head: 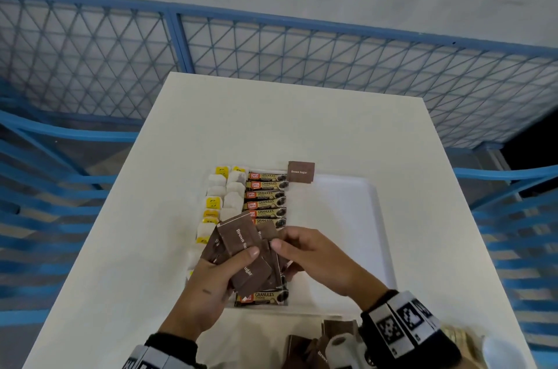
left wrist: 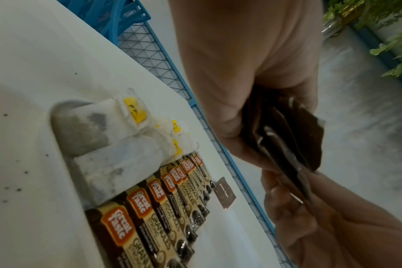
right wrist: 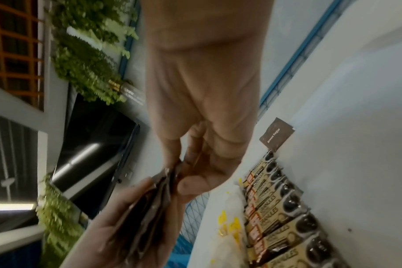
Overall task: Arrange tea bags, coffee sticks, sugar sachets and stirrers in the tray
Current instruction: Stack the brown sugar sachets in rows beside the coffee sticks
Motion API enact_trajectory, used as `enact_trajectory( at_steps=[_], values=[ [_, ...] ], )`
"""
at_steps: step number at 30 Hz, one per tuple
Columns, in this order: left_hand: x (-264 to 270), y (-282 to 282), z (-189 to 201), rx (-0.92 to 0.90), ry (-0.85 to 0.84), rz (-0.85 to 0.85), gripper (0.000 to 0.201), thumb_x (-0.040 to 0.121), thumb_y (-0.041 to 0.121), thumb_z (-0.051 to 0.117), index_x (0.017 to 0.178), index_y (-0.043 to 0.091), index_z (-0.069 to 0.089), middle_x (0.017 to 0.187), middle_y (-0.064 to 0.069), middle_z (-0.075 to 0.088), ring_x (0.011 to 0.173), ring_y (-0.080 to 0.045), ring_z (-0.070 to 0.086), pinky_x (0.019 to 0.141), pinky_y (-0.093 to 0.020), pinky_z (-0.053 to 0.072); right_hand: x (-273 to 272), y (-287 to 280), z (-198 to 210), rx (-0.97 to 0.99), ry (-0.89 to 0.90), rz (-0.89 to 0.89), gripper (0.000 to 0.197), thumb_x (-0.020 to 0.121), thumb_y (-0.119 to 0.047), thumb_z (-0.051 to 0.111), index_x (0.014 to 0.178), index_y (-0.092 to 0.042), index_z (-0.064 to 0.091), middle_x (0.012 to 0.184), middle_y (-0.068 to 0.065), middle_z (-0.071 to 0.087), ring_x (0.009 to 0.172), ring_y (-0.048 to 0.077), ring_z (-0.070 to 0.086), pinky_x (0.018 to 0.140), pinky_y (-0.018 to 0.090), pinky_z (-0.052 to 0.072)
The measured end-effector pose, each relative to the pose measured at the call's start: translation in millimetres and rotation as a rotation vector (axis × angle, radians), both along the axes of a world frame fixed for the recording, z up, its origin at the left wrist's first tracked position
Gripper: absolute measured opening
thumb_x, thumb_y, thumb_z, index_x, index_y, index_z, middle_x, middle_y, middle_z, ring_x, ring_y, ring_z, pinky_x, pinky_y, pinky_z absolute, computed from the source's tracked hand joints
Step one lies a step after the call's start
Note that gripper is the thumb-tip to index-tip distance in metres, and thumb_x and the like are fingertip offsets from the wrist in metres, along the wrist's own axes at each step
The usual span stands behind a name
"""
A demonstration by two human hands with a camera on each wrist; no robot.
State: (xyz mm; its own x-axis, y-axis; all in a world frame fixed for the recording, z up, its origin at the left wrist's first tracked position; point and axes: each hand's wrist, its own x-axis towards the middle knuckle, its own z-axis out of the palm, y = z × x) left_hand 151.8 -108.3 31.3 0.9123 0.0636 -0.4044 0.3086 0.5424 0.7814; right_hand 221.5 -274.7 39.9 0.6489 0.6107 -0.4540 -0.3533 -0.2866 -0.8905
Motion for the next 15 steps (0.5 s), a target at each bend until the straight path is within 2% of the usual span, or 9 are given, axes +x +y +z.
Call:
enact_trajectory(
  at_steps=[2, 4, 6, 7, 9, 11, 15],
  values=[
    [-2, 0, 2, 0.001, -0.018, 0.005, 0.084, 0.020, 0.039, 0.095, 0.097, 0.016, 0.071, 0.095, -0.012, 0.074, 0.084, -0.024, 0.072, 0.057, -0.029, 0.056, -4, -1, 3, 0.053, 0.013, -0.058, 0.012, 0.092, -0.017, 0.055, 0.093, -0.009, 0.063, 0.089, 0.008, 0.063, 0.077, 0.015, 0.062, 0.063, 0.024, 0.054],
    [-4, 0, 5, 0.003, -0.032, 0.011, 0.083, 0.021, 0.039, 0.095, 0.098, 0.018, 0.071, 0.096, -0.011, 0.074, 0.085, -0.022, 0.072, 0.058, -0.029, 0.056, -6, -2, 6, 0.089, 0.037, -0.124, 0.009, 0.090, -0.013, 0.057, 0.087, -0.008, 0.064, 0.085, 0.008, 0.062, 0.077, 0.016, 0.060, 0.064, 0.024, 0.054],
    [-5, 0, 7, 0.015, -0.053, 0.000, 0.072, 0.025, 0.038, 0.095, 0.093, 0.020, 0.074, 0.096, -0.009, 0.074, 0.085, -0.021, 0.072, 0.059, -0.029, 0.056, -8, -3, 9, 0.125, 0.070, -0.174, 0.010, 0.089, -0.012, 0.058, 0.080, -0.009, 0.062, 0.082, 0.009, 0.060, 0.075, 0.017, 0.059, 0.063, 0.026, 0.054],
    [-6, 0, 9, 0.028, -0.052, -0.003, 0.061, 0.033, 0.033, 0.094, 0.090, 0.021, 0.075, 0.095, -0.008, 0.075, 0.084, -0.020, 0.072, 0.059, -0.029, 0.056, -9, -3, 11, 0.142, 0.086, -0.186, 0.013, 0.090, -0.011, 0.057, 0.078, -0.010, 0.060, 0.080, 0.008, 0.060, 0.073, 0.017, 0.059, 0.063, 0.026, 0.054],
    [-6, 0, 11, 0.039, -0.047, 0.009, 0.025, 0.063, 0.010, 0.081, 0.084, 0.021, 0.075, 0.089, -0.007, 0.075, 0.079, -0.018, 0.072, 0.057, -0.028, 0.056, -10, -4, 13, 0.161, 0.103, -0.192, 0.015, 0.092, -0.010, 0.053, 0.077, -0.011, 0.056, 0.075, 0.003, 0.062, 0.069, 0.015, 0.061, 0.061, 0.026, 0.054],
    [-6, 0, 8, 0.085, -0.032, -0.014, 0.033, 0.078, -0.010, 0.060, 0.085, 0.020, 0.074, 0.086, -0.005, 0.075, 0.076, -0.017, 0.072, 0.055, -0.028, 0.057, -10, -4, 13, 0.167, 0.112, -0.213, 0.014, 0.095, -0.011, 0.048, 0.082, -0.010, 0.050, 0.074, 0.000, 0.065, 0.067, 0.015, 0.065, 0.061, 0.028, 0.055],
    [-8, 1, 6, 0.128, 0.029, -0.017, 0.033, 0.080, -0.013, 0.057, 0.091, 0.016, 0.068, 0.084, -0.007, 0.075, 0.073, -0.019, 0.072, 0.055, -0.031, 0.057, -6, -6, 12, 0.219, 0.151, -0.300, 0.009, 0.098, -0.011, 0.041, 0.090, -0.009, 0.045, 0.088, 0.014, 0.068, 0.067, 0.023, 0.069, 0.061, 0.031, 0.058]
  ],
)
